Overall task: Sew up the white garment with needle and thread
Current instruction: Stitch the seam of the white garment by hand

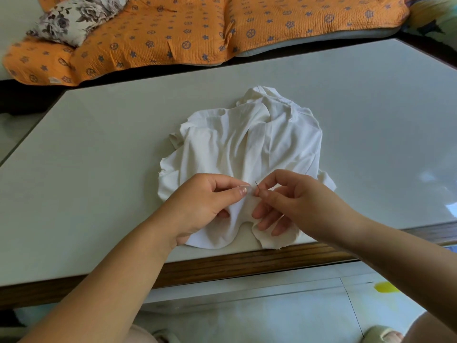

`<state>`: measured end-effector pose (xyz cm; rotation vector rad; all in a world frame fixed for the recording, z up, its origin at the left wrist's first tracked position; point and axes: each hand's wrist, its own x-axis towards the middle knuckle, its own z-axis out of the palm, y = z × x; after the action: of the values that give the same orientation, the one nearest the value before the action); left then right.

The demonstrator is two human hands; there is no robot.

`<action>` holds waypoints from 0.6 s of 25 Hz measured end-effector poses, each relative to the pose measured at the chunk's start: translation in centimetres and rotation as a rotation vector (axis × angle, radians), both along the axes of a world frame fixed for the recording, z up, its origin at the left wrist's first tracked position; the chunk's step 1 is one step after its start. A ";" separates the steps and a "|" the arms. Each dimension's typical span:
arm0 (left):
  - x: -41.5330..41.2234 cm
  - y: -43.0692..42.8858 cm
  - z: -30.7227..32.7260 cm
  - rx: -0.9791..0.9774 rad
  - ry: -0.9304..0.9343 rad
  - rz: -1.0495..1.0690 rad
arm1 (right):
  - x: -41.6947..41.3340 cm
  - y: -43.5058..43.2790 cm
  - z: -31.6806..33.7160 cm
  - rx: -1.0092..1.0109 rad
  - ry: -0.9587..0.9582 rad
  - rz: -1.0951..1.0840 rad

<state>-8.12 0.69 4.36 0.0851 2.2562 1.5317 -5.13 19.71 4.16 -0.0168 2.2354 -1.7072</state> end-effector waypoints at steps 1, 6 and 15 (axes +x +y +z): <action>0.0 0.0 0.0 0.017 -0.011 0.005 | 0.0 0.0 -0.2 0.017 0.007 0.006; -0.1 0.0 -0.1 0.102 -0.034 0.043 | 0.2 -0.1 -0.4 0.070 0.060 0.007; -0.2 0.0 -0.4 0.127 0.000 0.077 | 0.0 -0.2 -0.2 0.065 0.081 -0.016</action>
<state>-8.33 0.65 4.01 0.0345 2.1842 1.7146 -5.16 19.53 3.98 -0.0538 2.3549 -1.6695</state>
